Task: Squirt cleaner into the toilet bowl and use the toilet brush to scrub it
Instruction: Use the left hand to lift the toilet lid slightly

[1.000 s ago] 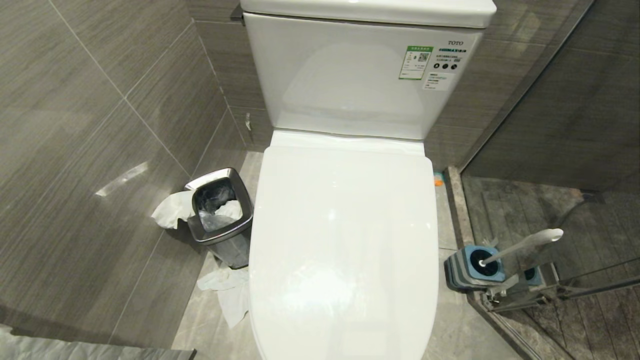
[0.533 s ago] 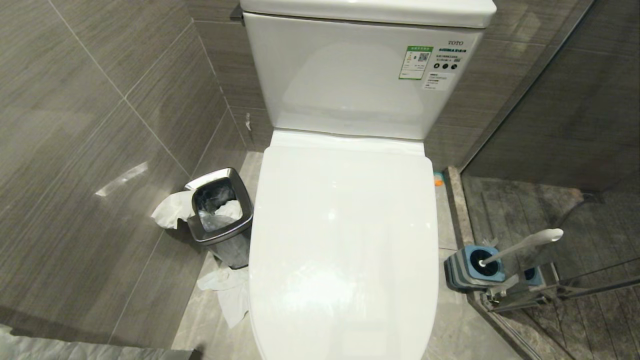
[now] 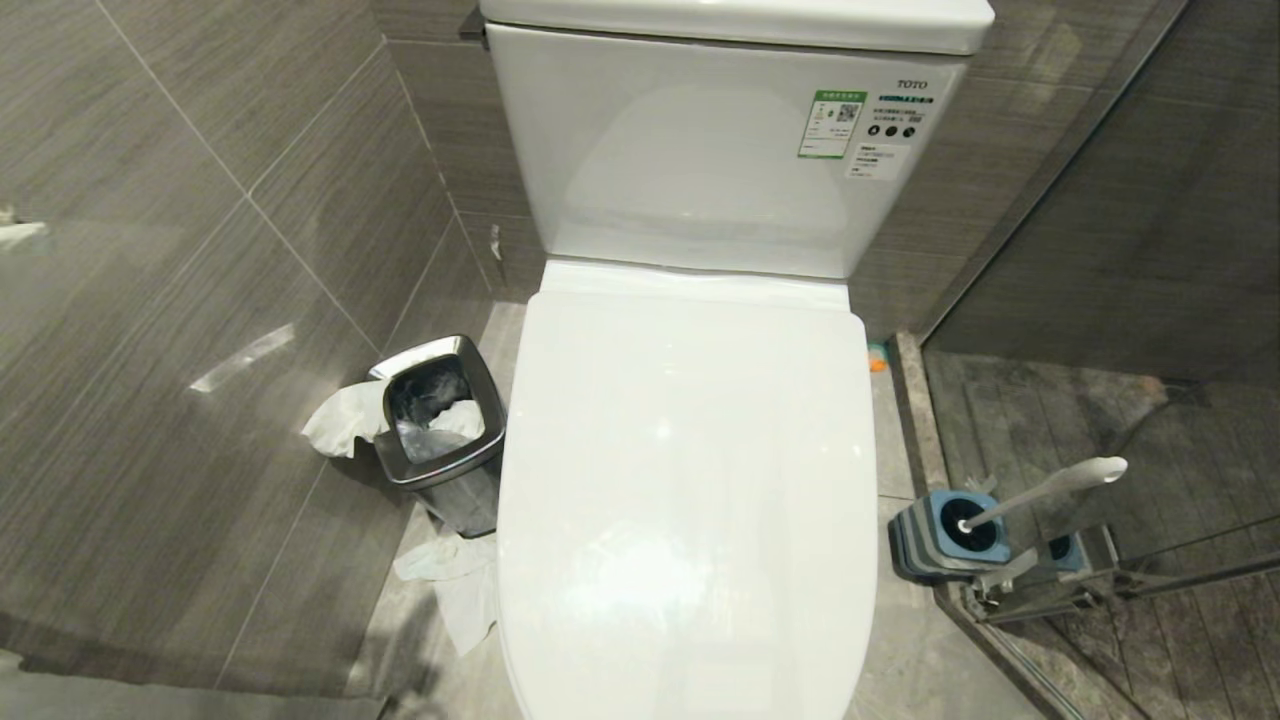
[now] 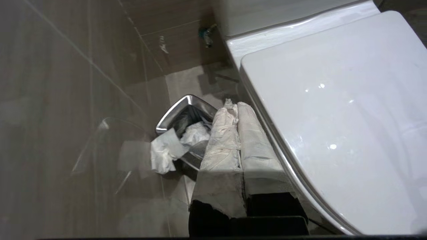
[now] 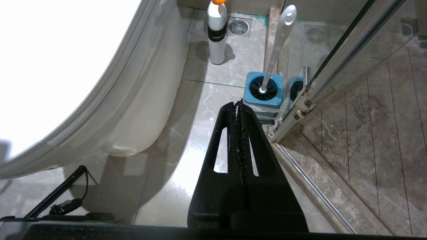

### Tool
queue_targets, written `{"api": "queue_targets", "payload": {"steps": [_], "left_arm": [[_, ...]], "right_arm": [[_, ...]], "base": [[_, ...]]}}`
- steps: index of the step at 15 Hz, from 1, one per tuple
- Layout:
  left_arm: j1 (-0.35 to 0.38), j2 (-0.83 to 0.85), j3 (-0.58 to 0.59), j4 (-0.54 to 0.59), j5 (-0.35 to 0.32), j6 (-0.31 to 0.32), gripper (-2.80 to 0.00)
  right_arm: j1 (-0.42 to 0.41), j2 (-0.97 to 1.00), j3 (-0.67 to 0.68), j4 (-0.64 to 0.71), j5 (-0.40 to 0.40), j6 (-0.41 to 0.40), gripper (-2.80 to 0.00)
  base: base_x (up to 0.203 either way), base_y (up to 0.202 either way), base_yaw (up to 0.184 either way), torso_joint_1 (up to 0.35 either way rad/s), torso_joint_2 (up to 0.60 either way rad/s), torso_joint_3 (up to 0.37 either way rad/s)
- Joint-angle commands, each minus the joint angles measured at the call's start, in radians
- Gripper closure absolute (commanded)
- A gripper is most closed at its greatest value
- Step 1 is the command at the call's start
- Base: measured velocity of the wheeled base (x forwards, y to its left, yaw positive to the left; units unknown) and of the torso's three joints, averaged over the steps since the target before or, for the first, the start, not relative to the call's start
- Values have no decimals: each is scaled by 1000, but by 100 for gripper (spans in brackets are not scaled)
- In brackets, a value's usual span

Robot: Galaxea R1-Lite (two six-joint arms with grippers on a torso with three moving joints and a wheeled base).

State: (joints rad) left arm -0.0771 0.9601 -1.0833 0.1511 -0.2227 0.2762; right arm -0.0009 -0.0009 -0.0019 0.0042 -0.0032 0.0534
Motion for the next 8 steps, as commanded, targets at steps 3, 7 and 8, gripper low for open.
{"api": "queue_targets", "payload": {"steps": [3,7,8], "left_arm": [[-124,186,-37,-6,54,13,0],[-129,360,-97,-11,64,6,0],[-120,407,-121,-11,65,4,0]], "right_arm": [[-1,1,0,0,0,0,0],[0,1,-1,0,0,0,0],[1,1,0,0,0,0,0]], "base": [[0,0,0,0,0,0],[0,0,0,0,0,0],[0,0,0,0,0,0]]}}
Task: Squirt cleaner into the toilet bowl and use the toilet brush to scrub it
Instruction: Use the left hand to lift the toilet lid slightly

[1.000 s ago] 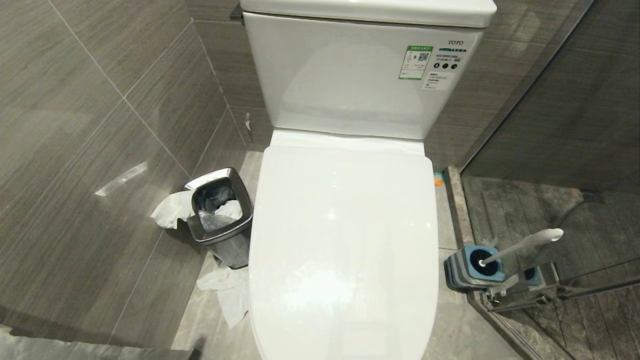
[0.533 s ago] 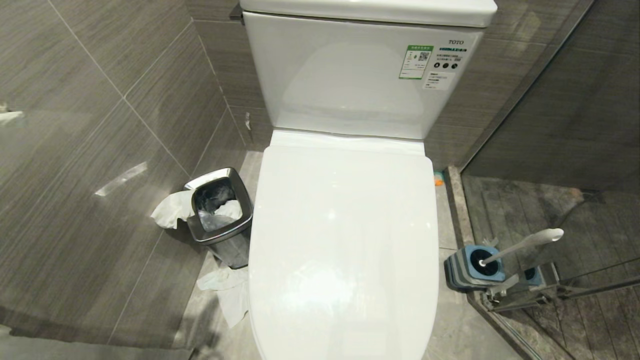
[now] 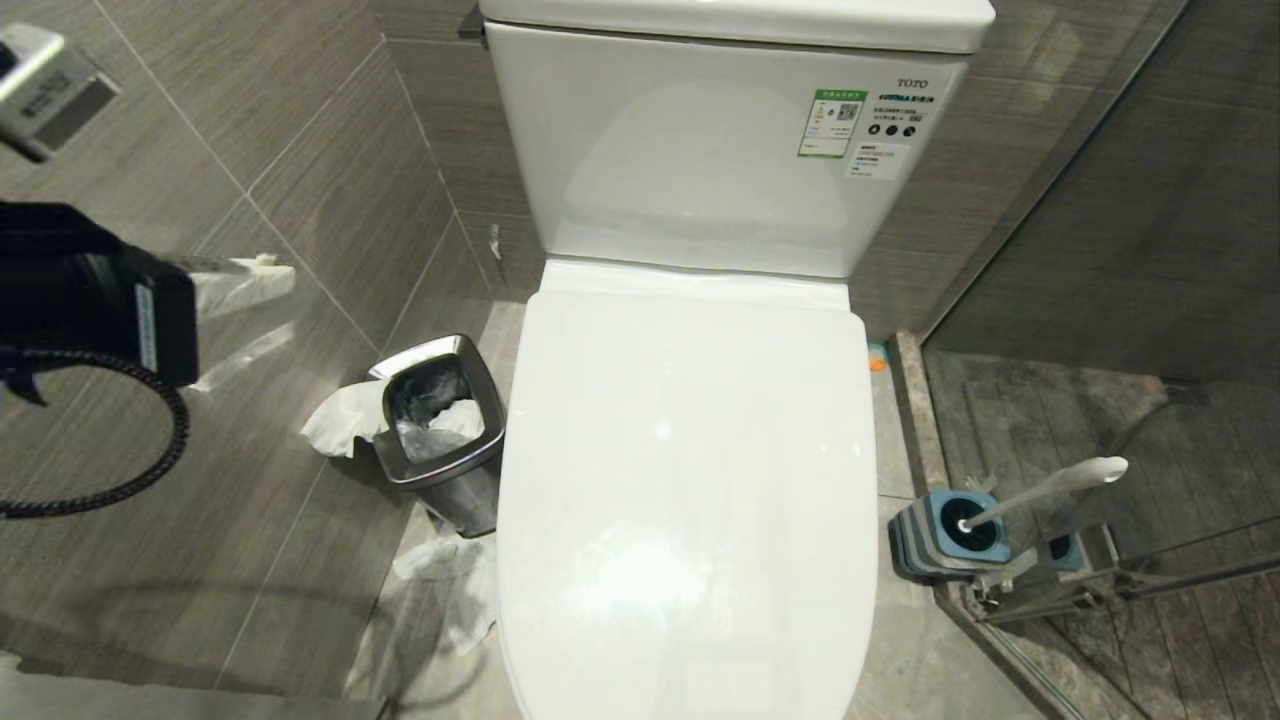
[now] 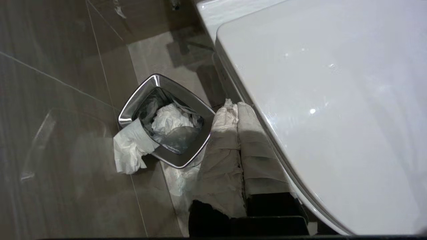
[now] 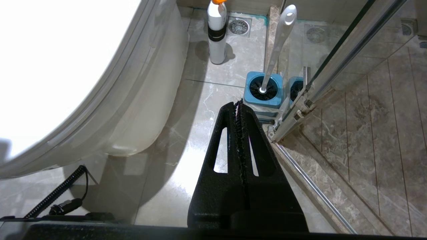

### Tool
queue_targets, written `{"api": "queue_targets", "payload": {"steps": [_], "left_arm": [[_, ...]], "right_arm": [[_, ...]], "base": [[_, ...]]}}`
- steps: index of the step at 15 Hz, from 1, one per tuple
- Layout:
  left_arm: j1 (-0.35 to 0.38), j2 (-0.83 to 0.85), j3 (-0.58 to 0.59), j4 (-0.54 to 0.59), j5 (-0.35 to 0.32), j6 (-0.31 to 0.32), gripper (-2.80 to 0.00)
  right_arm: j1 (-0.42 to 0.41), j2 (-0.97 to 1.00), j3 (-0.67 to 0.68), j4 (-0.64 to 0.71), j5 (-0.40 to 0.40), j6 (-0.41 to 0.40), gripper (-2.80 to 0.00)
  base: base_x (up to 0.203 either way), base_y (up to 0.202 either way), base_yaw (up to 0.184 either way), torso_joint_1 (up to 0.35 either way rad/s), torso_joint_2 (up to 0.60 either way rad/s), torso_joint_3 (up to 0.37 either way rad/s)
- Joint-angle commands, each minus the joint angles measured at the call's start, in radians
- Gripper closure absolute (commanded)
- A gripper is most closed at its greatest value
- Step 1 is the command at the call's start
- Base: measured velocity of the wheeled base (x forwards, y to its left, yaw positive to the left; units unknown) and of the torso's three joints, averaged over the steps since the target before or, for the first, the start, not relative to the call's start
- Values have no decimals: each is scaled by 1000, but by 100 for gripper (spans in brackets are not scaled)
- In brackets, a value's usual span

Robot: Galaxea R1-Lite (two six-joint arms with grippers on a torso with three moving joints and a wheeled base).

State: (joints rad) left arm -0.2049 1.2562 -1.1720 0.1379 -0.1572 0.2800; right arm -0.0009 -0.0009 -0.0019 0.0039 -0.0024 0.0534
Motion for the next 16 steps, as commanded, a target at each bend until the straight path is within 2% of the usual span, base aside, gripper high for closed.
{"api": "queue_targets", "payload": {"steps": [1,3,7,9,10,12,16], "left_arm": [[17,156,-54,1,0,-1,0],[43,240,-82,-26,-3,-2,0],[126,379,-88,-150,-23,-6,0],[166,422,-86,-168,-87,-10,0],[178,437,-83,-167,-118,-32,0],[178,453,-76,-163,-194,-117,0],[184,452,22,-164,-323,-165,0]], "right_arm": [[1,1,-1,1,-1,0,0],[1,1,0,-1,-1,0,0],[1,1,0,1,-1,0,0],[0,1,-1,1,-1,0,0],[1,1,0,1,-1,0,0],[-1,1,0,0,-1,0,0],[1,1,-1,0,-1,0,0]], "base": [[0,0,0,0,0,0],[0,0,0,0,0,0],[0,0,0,0,0,0],[0,0,0,0,0,0],[0,0,0,0,0,0],[0,0,0,0,0,0],[0,0,0,0,0,0]]}}
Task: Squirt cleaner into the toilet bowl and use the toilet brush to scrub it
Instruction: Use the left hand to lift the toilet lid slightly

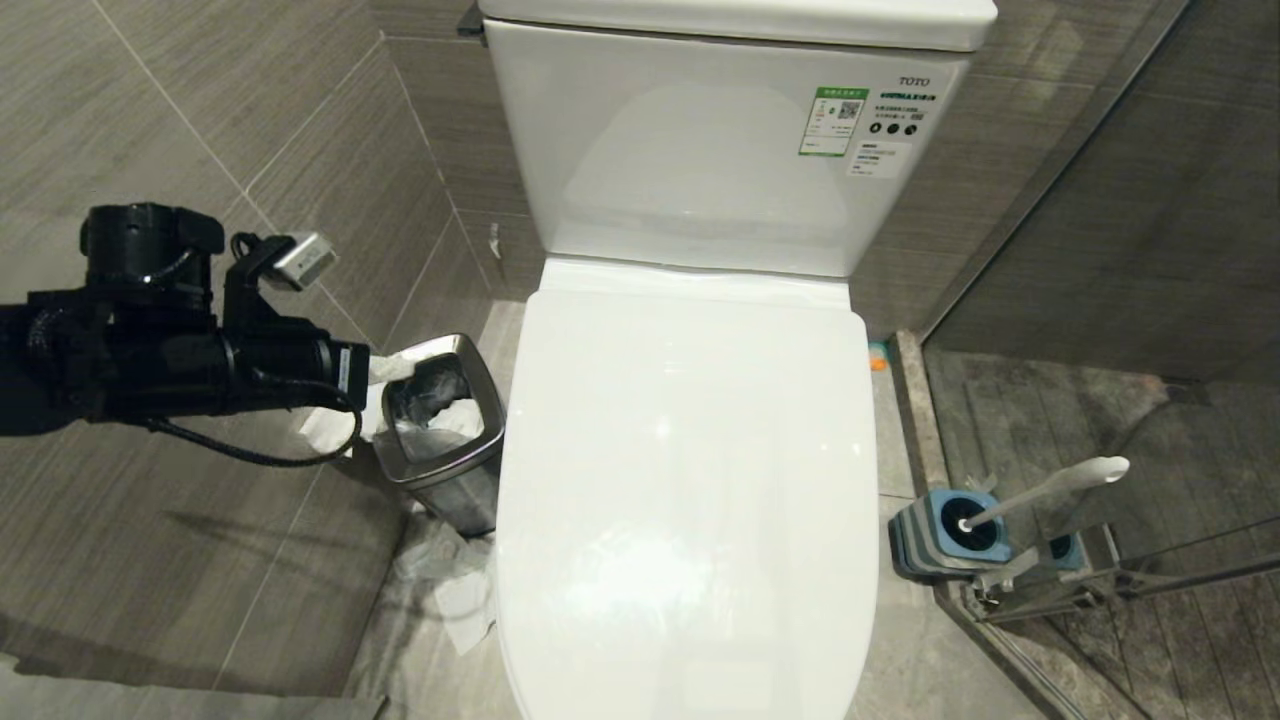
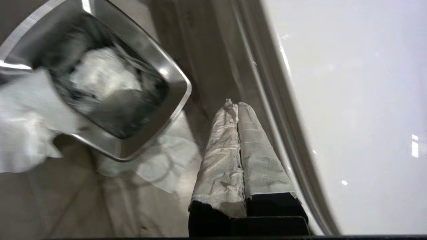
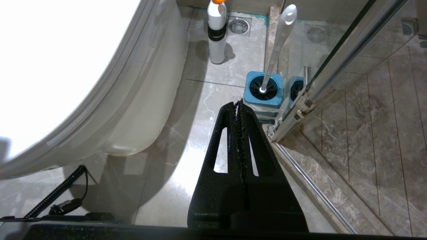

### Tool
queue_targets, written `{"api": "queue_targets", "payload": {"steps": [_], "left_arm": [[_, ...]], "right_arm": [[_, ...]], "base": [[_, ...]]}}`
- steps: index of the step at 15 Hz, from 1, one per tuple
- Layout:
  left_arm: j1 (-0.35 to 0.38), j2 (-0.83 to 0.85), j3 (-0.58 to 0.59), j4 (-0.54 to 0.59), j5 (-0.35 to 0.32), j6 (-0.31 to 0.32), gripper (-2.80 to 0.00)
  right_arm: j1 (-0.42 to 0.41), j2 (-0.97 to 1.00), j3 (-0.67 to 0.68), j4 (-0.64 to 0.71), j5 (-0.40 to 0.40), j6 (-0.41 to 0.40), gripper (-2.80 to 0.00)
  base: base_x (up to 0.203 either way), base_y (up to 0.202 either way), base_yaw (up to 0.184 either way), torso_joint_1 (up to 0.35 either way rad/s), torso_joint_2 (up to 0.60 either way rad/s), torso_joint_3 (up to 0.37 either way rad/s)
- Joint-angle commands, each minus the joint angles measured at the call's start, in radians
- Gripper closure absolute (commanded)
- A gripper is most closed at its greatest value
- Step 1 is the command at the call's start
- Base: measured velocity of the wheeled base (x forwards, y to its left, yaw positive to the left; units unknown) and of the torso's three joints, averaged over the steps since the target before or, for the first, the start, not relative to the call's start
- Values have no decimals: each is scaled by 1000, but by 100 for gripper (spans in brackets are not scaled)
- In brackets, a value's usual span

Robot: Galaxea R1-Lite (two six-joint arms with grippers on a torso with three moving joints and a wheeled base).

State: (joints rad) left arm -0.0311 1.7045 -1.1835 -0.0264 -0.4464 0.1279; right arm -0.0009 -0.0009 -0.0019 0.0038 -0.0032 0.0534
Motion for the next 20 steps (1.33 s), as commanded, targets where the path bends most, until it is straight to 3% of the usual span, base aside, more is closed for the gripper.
{"api": "queue_targets", "payload": {"steps": [1,6,8,11,15,16,18,20], "left_arm": [[24,4,51,0,-76,-40,0],[62,33,162,-47,-227,-202,0],[83,76,194,-125,-297,-213,0],[98,139,208,-206,-427,-236,0],[129,178,239,-320,-646,-355,0],[145,188,267,-353,-667,-360,0],[181,209,329,-406,-816,-361,0],[209,225,399,-432,-891,-361,0]], "right_arm": [[1,1,-1,0,0,0,0],[1,1,0,0,0,0,0],[1,1,-1,0,0,0,0],[0,1,-1,0,0,0,0],[1,1,0,0,0,0,0],[0,1,-1,1,0,0,0],[1,1,-1,1,0,0,0],[1,1,0,0,0,0,0]], "base": [[0,0,0,0,0,0],[0,0,0,0,0,0],[0,0,0,0,0,0],[0,0,0,0,0,0],[0,0,0,0,0,0],[0,0,0,0,0,0],[0,0,0,0,0,0],[0,0,0,0,0,0]]}}
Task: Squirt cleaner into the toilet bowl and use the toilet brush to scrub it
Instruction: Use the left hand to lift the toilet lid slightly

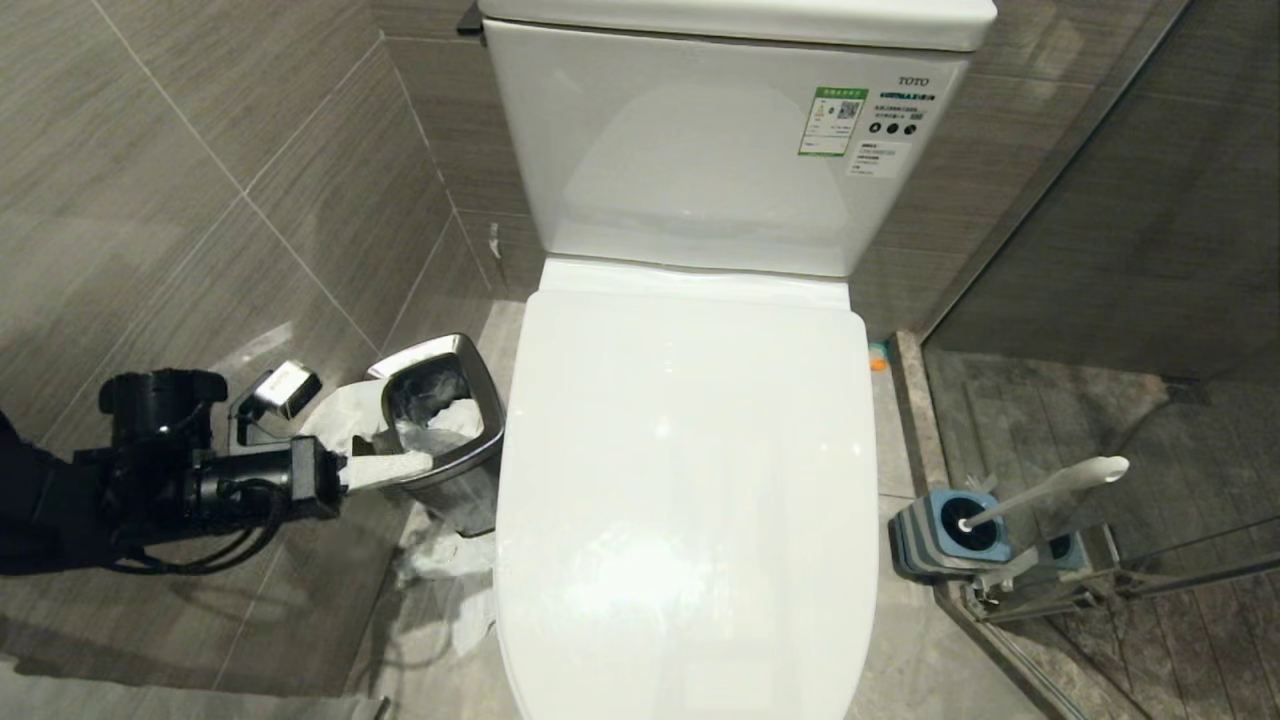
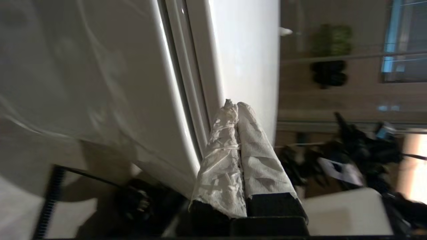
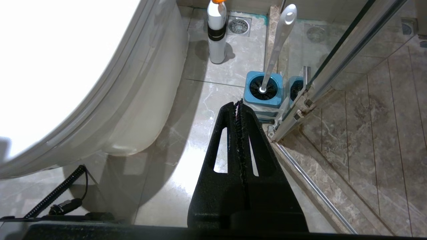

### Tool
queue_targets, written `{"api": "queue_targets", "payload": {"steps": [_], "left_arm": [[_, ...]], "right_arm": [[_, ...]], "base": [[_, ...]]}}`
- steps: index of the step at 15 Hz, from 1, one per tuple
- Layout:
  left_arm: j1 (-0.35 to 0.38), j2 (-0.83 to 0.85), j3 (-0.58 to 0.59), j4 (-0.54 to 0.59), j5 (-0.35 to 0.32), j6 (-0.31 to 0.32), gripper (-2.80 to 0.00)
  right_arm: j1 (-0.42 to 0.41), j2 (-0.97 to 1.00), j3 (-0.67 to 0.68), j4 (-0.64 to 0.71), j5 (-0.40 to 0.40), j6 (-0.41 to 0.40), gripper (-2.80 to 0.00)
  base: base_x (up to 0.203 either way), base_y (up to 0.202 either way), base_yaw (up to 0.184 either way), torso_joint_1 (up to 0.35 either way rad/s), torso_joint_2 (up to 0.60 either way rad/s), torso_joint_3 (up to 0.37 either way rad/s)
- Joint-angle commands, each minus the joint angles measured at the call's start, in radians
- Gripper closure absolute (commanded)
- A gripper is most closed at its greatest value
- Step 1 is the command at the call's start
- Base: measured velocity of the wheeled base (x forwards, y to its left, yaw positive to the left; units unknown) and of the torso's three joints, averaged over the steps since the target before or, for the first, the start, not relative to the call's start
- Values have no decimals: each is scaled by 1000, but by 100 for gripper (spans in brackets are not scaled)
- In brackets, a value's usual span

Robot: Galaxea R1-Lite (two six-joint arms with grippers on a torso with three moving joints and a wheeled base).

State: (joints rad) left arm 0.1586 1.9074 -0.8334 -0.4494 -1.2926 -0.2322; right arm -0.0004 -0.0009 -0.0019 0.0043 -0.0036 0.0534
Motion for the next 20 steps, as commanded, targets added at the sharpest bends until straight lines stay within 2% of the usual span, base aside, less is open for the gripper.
{"api": "queue_targets", "payload": {"steps": [1,4,7,11,17,20], "left_arm": [[20,27,78,-12,-55,-1,0],[13,25,142,-15,-73,7,0],[13,40,152,-26,-73,22,0],[0,45,192,-28,-73,103,0],[2,15,239,-35,-111,114,0],[8,6,242,-76,-114,114,0]], "right_arm": [[0,1,0,0,1,0,0],[0,1,0,0,1,0,0],[-1,1,0,0,1,0,0],[-1,1,-1,0,1,0,0],[-1,1,0,0,1,0,0],[0,1,0,0,1,0,0]], "base": [[0,0,0,0,0,0],[0,0,0,0,0,0],[0,0,0,0,0,0],[0,0,0,0,0,0],[0,0,0,0,0,0],[0,0,0,0,0,0]]}}
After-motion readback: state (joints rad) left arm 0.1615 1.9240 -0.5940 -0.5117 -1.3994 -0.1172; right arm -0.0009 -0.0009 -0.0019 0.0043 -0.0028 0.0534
